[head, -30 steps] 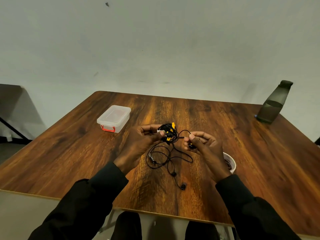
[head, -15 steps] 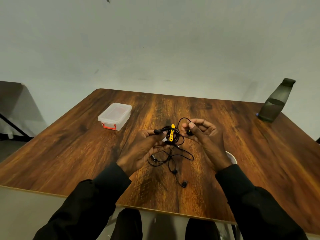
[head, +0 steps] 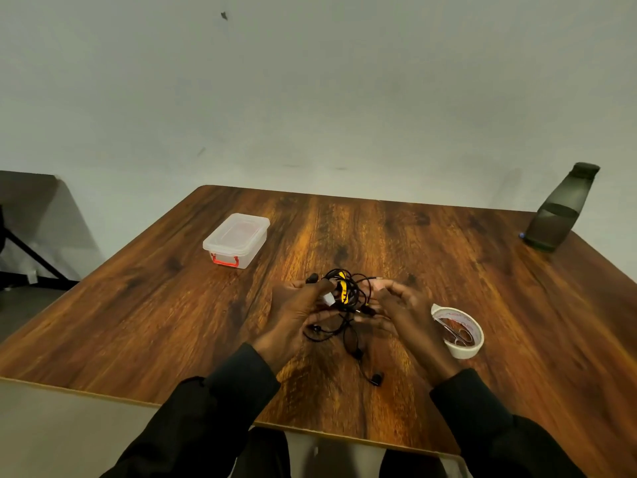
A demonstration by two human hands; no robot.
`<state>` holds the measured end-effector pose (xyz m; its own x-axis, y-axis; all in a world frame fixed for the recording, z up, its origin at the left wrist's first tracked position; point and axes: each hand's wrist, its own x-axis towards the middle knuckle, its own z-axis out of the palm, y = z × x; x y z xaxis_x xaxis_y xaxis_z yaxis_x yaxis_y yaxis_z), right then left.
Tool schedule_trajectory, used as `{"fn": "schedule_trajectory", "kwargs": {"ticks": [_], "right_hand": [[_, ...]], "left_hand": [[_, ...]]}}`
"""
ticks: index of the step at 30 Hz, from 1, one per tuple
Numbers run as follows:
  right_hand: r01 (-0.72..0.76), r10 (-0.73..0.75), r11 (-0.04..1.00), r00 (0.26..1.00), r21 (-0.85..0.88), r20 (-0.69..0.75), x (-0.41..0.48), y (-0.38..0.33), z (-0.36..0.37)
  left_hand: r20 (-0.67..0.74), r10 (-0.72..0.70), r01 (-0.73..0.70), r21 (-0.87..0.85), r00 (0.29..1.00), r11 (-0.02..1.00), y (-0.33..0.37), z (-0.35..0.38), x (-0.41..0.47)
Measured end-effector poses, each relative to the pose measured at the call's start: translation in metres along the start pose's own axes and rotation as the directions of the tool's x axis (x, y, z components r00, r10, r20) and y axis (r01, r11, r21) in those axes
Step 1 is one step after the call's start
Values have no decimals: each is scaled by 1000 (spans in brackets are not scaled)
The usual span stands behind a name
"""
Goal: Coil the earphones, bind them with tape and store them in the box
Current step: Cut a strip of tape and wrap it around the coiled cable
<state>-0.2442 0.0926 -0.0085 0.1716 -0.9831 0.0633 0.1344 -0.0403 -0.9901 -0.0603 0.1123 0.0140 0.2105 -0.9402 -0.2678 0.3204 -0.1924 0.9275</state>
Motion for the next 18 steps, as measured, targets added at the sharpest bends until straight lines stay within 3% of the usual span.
{"fn": "schedule_trajectory", "kwargs": {"ticks": [2,6,13,18], "right_hand": [[-38,33,997,996,62,81,-5,-3,7],[1,4,997,998,-78,56,-8,0,14],[40,-38,987,999,-155,20,-8,8,12],[21,-12,988,998,-154,60,-14,8,20]], "left_hand": [[-38,104,-98,131,994,987,0,3,-2],[-39,179,-166,230,983,959,-3,7,-7],[42,-108,110,-63,993,992,-7,-2,-3],[46,-155,159,-99,987,982,-10,-3,-2]]}}
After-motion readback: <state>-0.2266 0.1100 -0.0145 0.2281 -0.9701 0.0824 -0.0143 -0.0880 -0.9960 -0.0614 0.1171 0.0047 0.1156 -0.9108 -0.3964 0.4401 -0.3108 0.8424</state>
